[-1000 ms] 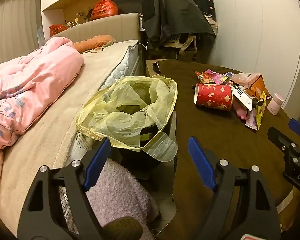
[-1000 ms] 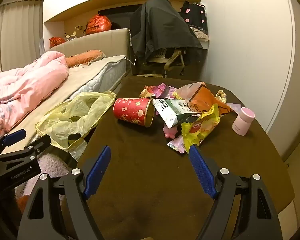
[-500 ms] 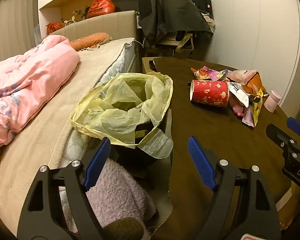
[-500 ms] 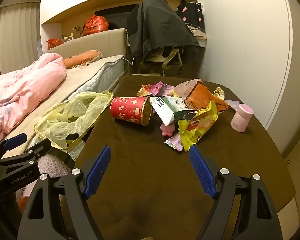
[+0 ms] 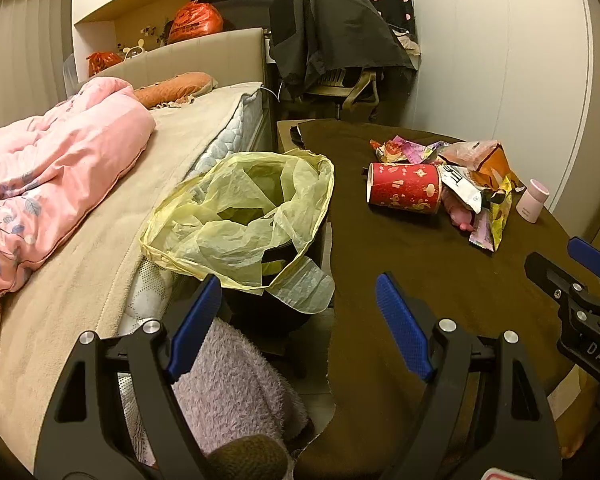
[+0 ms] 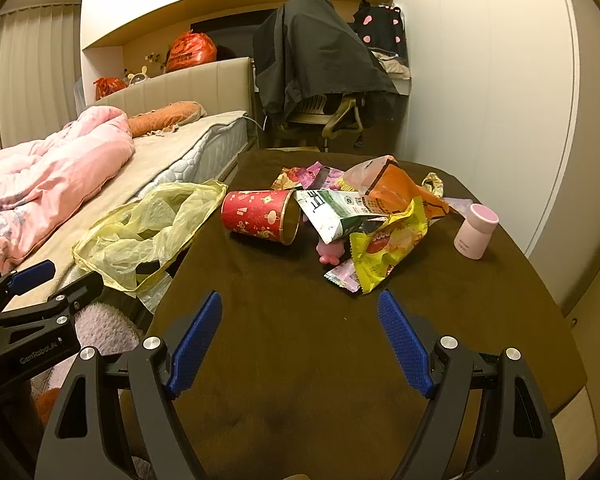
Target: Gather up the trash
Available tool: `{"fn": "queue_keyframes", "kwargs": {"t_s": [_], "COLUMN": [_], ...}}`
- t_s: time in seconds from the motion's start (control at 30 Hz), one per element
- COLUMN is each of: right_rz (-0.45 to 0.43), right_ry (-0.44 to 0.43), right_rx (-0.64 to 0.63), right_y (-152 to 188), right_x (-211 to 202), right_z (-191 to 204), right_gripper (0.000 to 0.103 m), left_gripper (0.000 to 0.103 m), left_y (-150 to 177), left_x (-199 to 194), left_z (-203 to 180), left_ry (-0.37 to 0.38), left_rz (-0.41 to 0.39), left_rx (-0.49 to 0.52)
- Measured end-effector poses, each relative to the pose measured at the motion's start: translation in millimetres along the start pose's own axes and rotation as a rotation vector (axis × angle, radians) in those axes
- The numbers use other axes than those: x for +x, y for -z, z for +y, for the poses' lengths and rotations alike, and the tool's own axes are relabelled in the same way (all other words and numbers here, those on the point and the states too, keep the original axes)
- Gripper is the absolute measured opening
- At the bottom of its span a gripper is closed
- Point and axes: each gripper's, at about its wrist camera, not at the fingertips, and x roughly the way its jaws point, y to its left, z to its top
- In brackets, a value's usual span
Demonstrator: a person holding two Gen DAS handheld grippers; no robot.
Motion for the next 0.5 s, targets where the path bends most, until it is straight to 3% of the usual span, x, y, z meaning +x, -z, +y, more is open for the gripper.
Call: {"fn": "queue_keyframes", "kwargs": {"t_s": [0.5], "right_rz": [0.037], "right_ry": [-0.003], "right_rx": [-0.003], "right_y": [4.6], "right_x": [2.0], "right_z": [0.8], "right_gripper": [0.076], "left_gripper": [0.076], "left_y": [3.8], "left_x": [-1.5], "left_z": [3.2], "left_ry": [-0.001], "left_rz": [0.026], "left_rx": [-0.014]}}
